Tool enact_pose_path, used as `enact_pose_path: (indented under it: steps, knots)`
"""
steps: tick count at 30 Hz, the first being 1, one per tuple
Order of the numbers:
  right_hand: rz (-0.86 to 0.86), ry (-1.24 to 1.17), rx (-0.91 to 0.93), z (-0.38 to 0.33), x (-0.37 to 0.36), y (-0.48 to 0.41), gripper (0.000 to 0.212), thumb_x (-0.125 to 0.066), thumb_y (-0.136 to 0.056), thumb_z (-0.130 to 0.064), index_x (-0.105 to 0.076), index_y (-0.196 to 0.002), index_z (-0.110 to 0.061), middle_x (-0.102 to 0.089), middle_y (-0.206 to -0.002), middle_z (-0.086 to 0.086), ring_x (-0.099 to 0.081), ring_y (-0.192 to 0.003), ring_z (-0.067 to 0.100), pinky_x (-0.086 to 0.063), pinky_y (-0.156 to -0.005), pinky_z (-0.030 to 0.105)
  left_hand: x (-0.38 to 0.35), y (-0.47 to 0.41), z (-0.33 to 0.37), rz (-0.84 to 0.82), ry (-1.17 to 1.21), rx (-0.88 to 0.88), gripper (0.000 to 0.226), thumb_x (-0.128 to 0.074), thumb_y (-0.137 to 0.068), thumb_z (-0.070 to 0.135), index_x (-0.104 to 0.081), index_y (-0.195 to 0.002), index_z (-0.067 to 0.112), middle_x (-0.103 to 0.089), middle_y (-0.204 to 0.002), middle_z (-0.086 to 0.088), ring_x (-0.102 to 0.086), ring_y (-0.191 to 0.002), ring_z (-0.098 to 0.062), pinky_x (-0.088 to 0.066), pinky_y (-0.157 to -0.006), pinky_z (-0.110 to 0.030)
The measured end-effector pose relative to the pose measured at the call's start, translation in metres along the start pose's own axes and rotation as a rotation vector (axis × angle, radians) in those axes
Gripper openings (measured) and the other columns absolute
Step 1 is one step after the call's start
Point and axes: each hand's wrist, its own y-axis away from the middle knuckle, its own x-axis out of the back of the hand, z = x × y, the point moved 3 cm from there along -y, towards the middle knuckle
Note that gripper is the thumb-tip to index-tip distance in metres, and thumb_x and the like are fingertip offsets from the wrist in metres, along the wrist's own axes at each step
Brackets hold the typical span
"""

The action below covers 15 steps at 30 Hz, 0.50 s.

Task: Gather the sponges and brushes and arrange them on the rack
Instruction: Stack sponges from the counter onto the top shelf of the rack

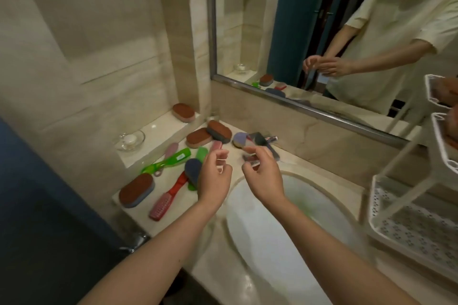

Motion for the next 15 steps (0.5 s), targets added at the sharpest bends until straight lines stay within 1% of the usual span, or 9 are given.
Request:
enact_pose_path:
  steps: [3, 6, 10, 13, 15]
  knots:
    - [-0.108, 0.027, -0.01, -0.003, -0.042, 0.001, 0.033, -0.055, -0.084, -0.014, -0.058, -0.109, -0.035, -0.054, -0.113, -0.017, -0.057, -0.097, 0.001, -0.052, -0.081, 0.035, 0.031, -0.01, -0.029, 0.016, -0.011, 0.032, 0.034, -0.055, -0.083, 0.007, -0.055, -0.103, 0.035, -0.06, -0.11, 0.008, -0.059, -0.098, -0.009, -0.053, -0.086, -0.032]
    - [-0.194, 0.044, 0.001, -0.008, -0.084, -0.001, 0.034, -0.055, -0.083, -0.015, -0.06, -0.114, -0.029, -0.053, -0.114, -0.015, -0.058, -0.099, 0.006, -0.052, -0.081, 0.034, 0.065, -0.021, -0.055, 0.026, -0.072, 0.058, 0.036, -0.056, -0.083, 0.007, -0.054, -0.105, 0.034, -0.059, -0.113, 0.008, -0.058, -0.1, -0.004, -0.05, -0.088, -0.027]
    - [-0.294, 0.063, 0.029, -0.015, -0.138, -0.005, 0.033, -0.058, -0.082, -0.014, -0.062, -0.115, -0.021, -0.057, -0.113, -0.005, -0.059, -0.1, 0.013, -0.049, -0.083, 0.03, 0.109, -0.036, -0.086, 0.081, -0.127, 0.095, 0.033, -0.058, -0.083, 0.005, -0.055, -0.104, 0.031, -0.057, -0.111, 0.008, -0.057, -0.102, -0.008, -0.046, -0.085, -0.022]
    - [-0.316, 0.056, 0.026, -0.02, -0.176, -0.006, 0.036, -0.059, -0.082, -0.014, -0.063, -0.117, -0.019, -0.058, -0.112, -0.005, -0.059, -0.096, 0.012, -0.05, -0.088, 0.03, 0.135, -0.046, -0.106, 0.099, -0.189, 0.107, 0.034, -0.059, -0.083, 0.007, -0.054, -0.102, 0.035, -0.057, -0.112, 0.007, -0.056, -0.103, -0.01, -0.046, -0.087, -0.025]
    - [-0.329, 0.058, 0.009, -0.022, -0.197, -0.006, 0.037, -0.058, -0.084, -0.013, -0.063, -0.12, -0.017, -0.058, -0.114, -0.004, -0.058, -0.098, 0.011, -0.048, -0.09, 0.028, 0.149, -0.051, -0.116, 0.106, -0.229, 0.121, 0.033, -0.061, -0.083, 0.006, -0.055, -0.103, 0.032, -0.057, -0.111, 0.008, -0.057, -0.103, -0.009, -0.045, -0.085, -0.019]
